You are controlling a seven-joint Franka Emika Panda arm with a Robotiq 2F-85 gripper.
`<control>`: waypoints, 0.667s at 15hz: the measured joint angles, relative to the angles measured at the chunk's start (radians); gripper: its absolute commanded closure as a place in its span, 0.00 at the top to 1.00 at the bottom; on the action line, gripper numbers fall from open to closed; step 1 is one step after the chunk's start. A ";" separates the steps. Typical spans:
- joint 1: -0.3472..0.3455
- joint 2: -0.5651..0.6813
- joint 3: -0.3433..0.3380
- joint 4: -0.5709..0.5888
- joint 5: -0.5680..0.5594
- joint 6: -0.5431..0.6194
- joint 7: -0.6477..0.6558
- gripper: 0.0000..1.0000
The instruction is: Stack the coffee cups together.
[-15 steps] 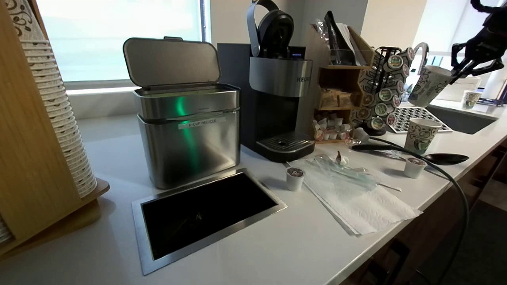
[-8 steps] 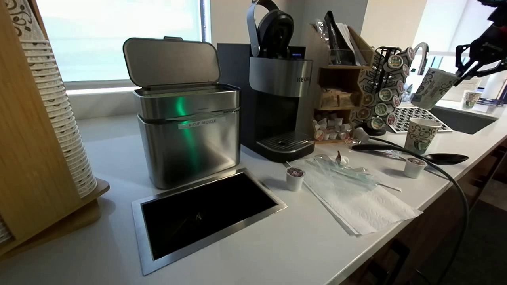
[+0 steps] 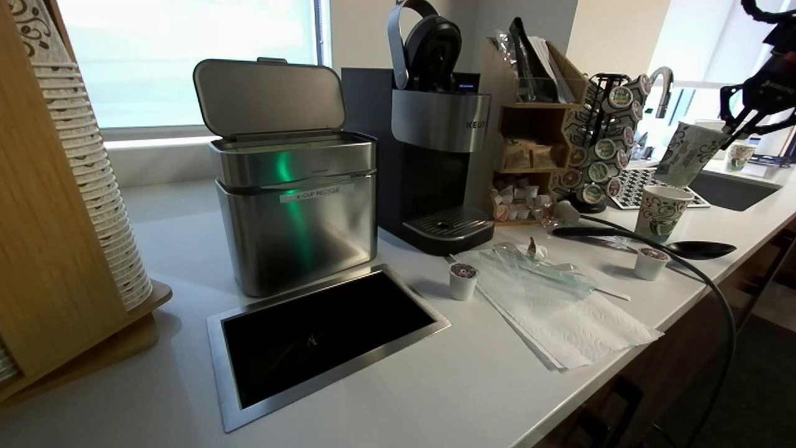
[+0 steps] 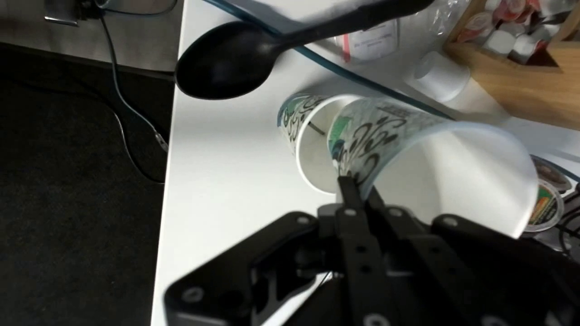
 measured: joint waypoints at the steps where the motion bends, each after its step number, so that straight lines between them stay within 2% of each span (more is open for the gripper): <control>1: -0.003 0.003 0.000 0.001 -0.011 0.000 0.019 0.01; 10: -0.006 0.064 0.006 0.031 -0.083 0.000 0.121 0.01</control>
